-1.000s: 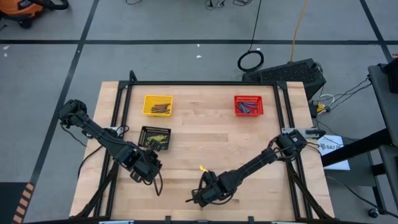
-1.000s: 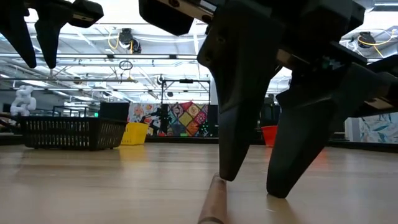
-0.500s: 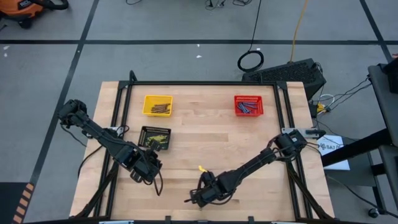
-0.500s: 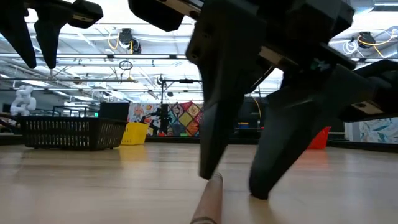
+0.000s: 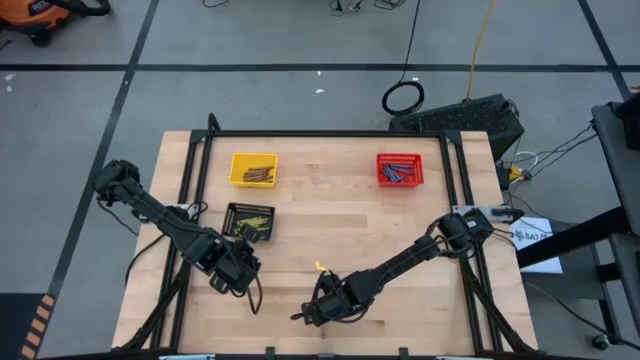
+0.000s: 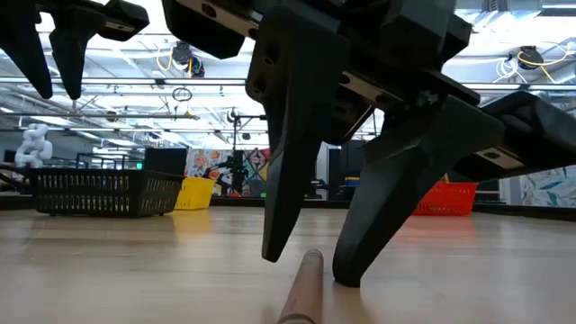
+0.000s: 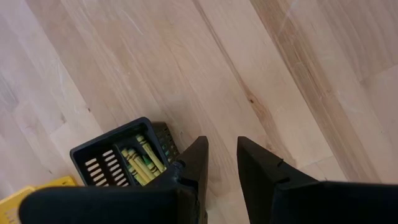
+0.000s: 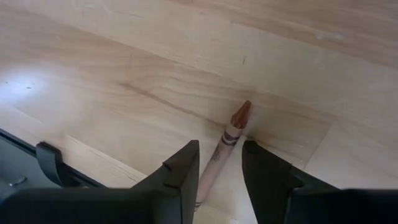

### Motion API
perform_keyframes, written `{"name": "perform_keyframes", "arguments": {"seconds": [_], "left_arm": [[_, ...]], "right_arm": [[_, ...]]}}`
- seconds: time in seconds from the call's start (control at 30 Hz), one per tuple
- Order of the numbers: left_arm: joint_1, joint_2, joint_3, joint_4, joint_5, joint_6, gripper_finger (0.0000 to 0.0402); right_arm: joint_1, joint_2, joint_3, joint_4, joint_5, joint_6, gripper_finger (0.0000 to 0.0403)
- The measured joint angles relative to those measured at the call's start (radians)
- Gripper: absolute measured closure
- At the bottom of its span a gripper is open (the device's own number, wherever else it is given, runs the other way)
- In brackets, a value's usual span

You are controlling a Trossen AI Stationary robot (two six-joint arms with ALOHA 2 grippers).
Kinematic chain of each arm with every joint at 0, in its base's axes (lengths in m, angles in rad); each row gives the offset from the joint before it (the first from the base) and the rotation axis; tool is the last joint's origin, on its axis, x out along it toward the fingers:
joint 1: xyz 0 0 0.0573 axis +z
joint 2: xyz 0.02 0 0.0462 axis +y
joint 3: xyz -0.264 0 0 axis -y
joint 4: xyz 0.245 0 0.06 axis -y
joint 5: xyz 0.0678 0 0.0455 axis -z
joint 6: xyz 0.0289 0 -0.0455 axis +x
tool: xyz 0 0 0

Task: Sort crayons
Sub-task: Put the brown crayon into the yellow bin

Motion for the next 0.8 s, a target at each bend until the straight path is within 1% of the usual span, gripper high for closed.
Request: {"name": "perform_keyframes", "arguments": {"seconds": [0.17,0.43,0.53,0.67,0.8], "left_arm": [[0.000,0.000,0.000,0.000,0.000,0.000,0.0324],[0.000,0.000,0.000,0.000,0.000,-0.002,0.0324],[0.000,0.000,0.000,0.000,0.000,-0.002,0.0324],[0.000,0.000,0.000,0.000,0.000,-0.002,0.0324],[0.000,0.000,0.000,0.000,0.000,-0.002,0.0324]], "right_arm": [[0.000,0.002,-0.001,-0.025,-0.004,-0.016,0.0291],[0.001,0.001,-0.002,-0.011,0.011,-0.153,0.0291],[0.003,0.001,-0.002,-0.007,0.043,-0.154,0.0291],[0.002,0.001,-0.002,-0.001,0.047,-0.198,0.0291],[-0.009,0.001,-0.002,-0.015,0.017,-0.186,0.0292]]}}
